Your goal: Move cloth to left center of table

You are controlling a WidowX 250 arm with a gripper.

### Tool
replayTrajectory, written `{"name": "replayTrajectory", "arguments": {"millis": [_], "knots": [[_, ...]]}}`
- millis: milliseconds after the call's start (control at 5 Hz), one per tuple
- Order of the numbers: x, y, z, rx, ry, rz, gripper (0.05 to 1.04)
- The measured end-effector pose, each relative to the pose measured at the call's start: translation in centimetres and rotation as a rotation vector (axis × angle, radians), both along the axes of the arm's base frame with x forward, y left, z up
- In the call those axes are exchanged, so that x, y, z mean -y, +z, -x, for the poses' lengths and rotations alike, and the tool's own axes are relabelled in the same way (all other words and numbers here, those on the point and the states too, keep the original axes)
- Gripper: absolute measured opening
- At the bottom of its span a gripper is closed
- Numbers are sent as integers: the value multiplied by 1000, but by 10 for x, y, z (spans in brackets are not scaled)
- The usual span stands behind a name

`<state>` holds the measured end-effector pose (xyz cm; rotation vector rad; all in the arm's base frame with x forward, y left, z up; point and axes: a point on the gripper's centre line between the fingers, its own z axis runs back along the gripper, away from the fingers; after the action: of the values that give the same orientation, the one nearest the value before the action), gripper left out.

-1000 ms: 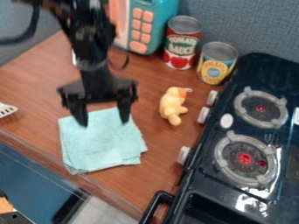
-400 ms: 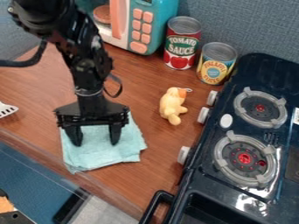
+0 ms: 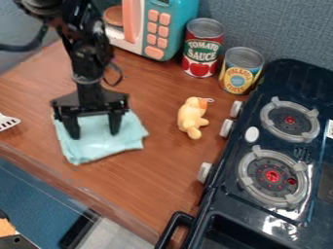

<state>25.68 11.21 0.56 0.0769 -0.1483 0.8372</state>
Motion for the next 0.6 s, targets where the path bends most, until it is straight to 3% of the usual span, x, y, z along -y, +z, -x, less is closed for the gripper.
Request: {"name": "replayTrajectory", "arguments": {"millis": [600], "knots": [[-102,3,-22,-9,270,-93,999]]}}
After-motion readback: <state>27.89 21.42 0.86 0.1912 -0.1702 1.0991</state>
